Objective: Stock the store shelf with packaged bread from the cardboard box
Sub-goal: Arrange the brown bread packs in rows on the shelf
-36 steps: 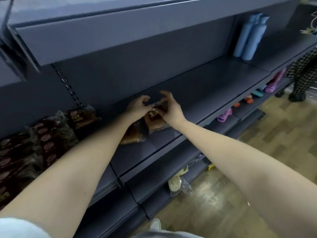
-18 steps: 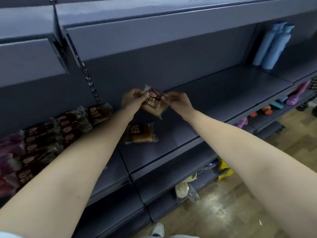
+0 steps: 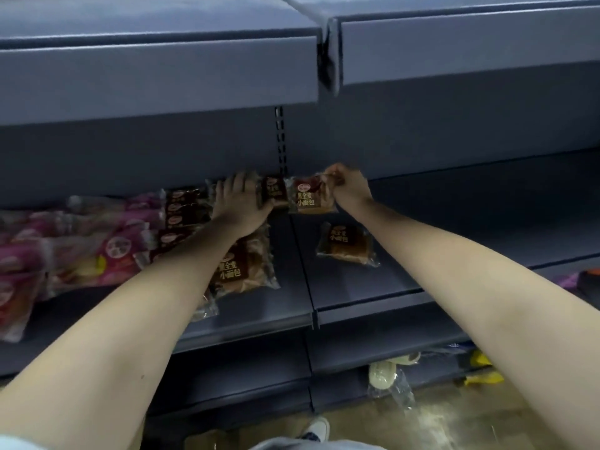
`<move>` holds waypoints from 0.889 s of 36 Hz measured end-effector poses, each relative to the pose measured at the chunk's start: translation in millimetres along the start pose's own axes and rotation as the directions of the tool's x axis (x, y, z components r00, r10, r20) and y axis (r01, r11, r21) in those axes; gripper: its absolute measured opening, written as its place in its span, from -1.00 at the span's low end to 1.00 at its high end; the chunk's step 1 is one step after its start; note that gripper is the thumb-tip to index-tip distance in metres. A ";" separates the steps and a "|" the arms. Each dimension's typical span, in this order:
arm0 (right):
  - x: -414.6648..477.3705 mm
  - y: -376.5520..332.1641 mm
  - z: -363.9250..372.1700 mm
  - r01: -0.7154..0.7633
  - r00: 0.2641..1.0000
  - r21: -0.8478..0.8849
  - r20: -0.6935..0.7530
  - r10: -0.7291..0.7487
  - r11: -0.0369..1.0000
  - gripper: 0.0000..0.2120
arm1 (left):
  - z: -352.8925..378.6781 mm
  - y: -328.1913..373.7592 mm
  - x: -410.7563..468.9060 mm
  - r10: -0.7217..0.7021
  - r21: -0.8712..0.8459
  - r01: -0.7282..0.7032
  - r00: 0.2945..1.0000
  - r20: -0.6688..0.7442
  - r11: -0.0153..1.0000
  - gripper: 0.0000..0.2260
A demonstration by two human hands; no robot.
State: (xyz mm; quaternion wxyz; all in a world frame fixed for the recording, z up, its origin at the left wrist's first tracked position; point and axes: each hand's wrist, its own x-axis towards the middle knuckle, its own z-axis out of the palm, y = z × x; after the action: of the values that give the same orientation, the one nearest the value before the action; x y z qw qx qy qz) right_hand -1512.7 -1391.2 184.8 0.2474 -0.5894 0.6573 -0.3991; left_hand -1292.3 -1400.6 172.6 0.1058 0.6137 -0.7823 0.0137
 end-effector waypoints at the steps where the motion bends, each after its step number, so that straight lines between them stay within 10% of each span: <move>1: 0.0 -0.5 6.6 -0.001 1.000 -0.015 0.025 0.002 1.000 -0.83 | 3.7 -5.7 -2.8 -0.022 0.028 0.020 0.997 0.068 0.999 -0.33; 32: 22.1 -3.9 79.0 -0.052 0.997 -0.129 -0.056 0.045 0.990 -0.71 | 22.6 -19.3 -8.4 -0.077 0.051 0.070 0.985 0.157 0.996 -0.33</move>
State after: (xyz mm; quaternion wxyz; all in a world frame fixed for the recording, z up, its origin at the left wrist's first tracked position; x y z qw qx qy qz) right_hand -1451.6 -1431.1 147.1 0.2006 -0.5776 0.7023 -0.3646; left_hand -1275.2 -1400.8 146.8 0.0298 0.6436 -0.7645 -0.0216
